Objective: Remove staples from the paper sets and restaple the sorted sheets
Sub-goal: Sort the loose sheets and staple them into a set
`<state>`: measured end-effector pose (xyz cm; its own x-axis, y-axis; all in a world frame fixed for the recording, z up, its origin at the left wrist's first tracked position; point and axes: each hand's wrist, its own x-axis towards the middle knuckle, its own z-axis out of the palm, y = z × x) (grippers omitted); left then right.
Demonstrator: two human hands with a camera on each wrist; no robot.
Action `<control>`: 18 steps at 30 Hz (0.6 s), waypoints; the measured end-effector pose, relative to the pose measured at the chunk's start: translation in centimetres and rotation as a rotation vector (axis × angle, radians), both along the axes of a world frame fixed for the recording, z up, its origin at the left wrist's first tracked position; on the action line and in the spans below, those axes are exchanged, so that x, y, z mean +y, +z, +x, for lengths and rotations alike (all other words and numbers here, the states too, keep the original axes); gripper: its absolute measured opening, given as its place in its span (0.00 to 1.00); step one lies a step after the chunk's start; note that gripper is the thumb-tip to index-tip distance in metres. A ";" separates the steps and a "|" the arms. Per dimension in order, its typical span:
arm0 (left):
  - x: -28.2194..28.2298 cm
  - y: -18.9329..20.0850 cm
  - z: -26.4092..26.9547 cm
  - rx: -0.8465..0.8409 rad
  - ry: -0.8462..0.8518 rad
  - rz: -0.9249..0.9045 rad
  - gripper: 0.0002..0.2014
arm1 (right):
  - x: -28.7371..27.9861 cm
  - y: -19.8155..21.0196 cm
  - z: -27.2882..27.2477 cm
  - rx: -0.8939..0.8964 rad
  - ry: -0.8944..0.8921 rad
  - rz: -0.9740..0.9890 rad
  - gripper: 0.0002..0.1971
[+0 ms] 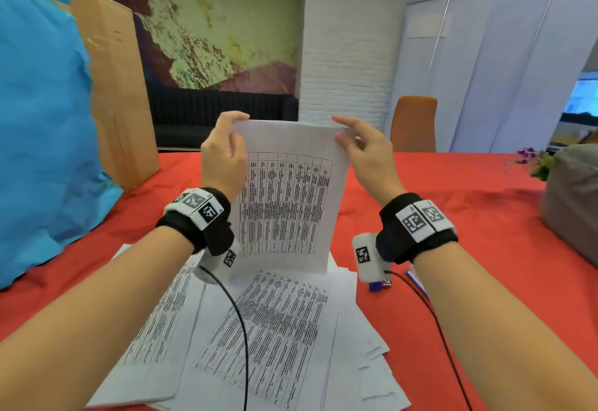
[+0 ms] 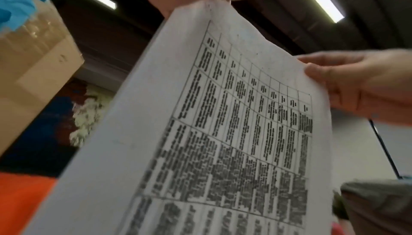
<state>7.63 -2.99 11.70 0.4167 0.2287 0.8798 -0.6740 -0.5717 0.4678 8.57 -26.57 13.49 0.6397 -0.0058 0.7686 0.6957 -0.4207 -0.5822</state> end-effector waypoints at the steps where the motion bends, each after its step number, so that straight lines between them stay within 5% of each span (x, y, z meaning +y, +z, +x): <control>1: 0.0 -0.1 -0.2 -0.005 -0.014 -0.046 0.16 | 0.0 -0.8 -0.2 0.128 0.115 0.184 0.22; 3: 0.2 -0.6 0.0 0.069 -0.055 -0.151 0.16 | 0.0 -3.1 0.0 0.411 0.334 0.392 0.35; 5: 0.1 -1.6 0.8 0.193 -0.089 -0.202 0.15 | 0.5 -5.0 -0.1 0.557 0.364 0.222 0.36; 8: -0.7 -1.6 0.9 0.196 -0.056 -0.203 0.13 | 1.9 -5.2 0.0 0.515 0.315 0.221 0.21; 13: -1.4 1.2 0.2 -0.019 0.021 -0.336 0.03 | 2.5 -2.5 -0.8 0.397 0.359 0.350 0.13; 18: -1.5 -3.7 0.5 0.369 0.041 -0.263 0.13 | 2.6 -6.2 -1.1 0.599 0.341 0.298 0.23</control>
